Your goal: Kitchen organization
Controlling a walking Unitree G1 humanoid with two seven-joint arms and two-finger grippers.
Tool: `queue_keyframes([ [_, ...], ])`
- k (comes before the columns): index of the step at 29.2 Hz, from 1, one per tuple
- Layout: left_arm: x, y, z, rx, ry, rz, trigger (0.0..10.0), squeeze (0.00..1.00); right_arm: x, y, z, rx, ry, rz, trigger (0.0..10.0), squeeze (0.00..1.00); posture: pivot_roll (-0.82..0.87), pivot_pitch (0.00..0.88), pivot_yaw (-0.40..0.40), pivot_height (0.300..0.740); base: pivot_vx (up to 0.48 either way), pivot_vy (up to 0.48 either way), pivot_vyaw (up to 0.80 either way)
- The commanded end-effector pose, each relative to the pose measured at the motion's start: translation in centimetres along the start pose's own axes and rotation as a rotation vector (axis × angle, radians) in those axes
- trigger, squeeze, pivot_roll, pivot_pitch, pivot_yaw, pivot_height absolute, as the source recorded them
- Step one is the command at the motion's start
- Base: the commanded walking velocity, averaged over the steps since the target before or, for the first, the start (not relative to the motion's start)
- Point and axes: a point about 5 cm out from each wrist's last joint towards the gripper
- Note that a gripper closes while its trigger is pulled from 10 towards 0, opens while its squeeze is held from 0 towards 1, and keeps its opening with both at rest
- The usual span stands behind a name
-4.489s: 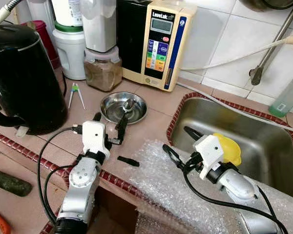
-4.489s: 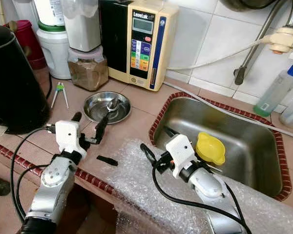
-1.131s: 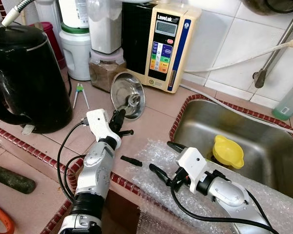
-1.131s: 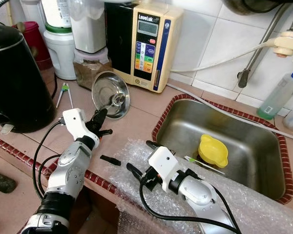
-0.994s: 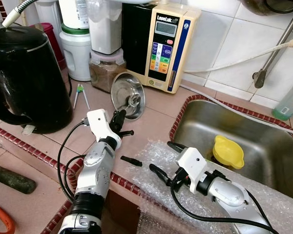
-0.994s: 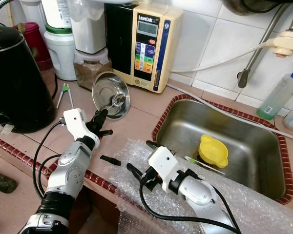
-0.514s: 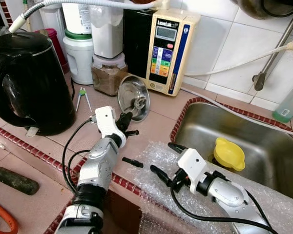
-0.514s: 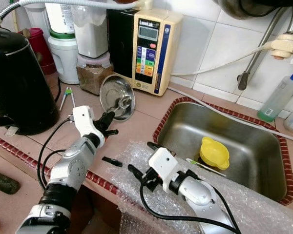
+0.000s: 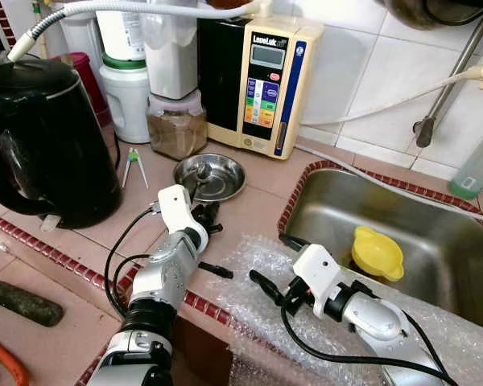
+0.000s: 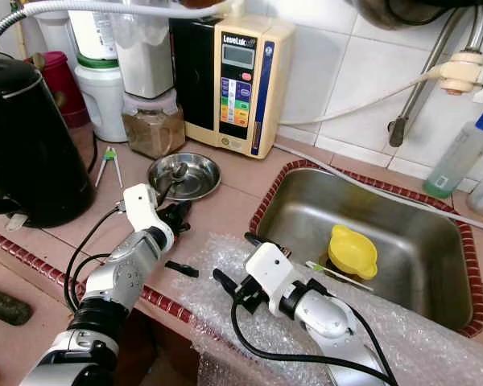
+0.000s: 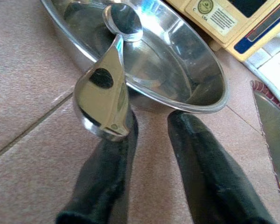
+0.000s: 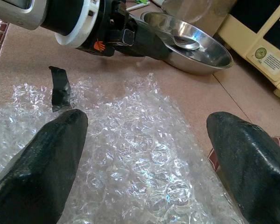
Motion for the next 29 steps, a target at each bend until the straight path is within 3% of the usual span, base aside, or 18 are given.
queue_keyframes([
  [1,-4.1,2.1,0.8,0.094,0.176,0.008,10.0,1.0,0.1,-0.4,0.1,-0.018,-0.004,0.013,10.0,0.12,0.14,0.0,-0.055,0.74,0.0,0.0,0.0],
  [11,-1.0,2.2,1.3,0.072,-0.052,-0.043,10.0,1.0,0.0,-0.4,0.2,-0.021,0.0,0.013,10.0,0.12,0.14,0.0,-0.055,0.74,0.0,0.0,0.0],
  [19,-0.8,1.5,2.6,-0.003,-0.156,-0.219,10.0,1.0,0.0,-0.4,0.2,-0.014,0.003,0.01,10.0,0.12,0.15,0.0,-0.057,0.74,0.0,0.0,0.0],
  [24,-1.5,1.1,3.4,-0.05,-0.169,-0.294,10.0,1.0,-0.1,-0.4,0.3,-0.012,0.005,0.009,10.0,0.12,0.15,0.0,-0.058,0.74,0.0,0.0,0.0],
  [29,-1.1,0.4,4.6,-0.119,-0.274,-0.383,10.0,1.0,-0.1,-0.4,0.3,-0.01,0.007,0.007,10.0,0.12,0.15,0.0,-0.059,0.74,0.0,0.0,0.0],
])
Point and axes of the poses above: a point about 5 cm out from each wrist's last joint towards the gripper, its own z axis pointing back from the gripper into the wrist, its own x axis along the axis of the wrist's last joint, y = z × x, and after that the axes turned 13 degrees about -z, right-handed
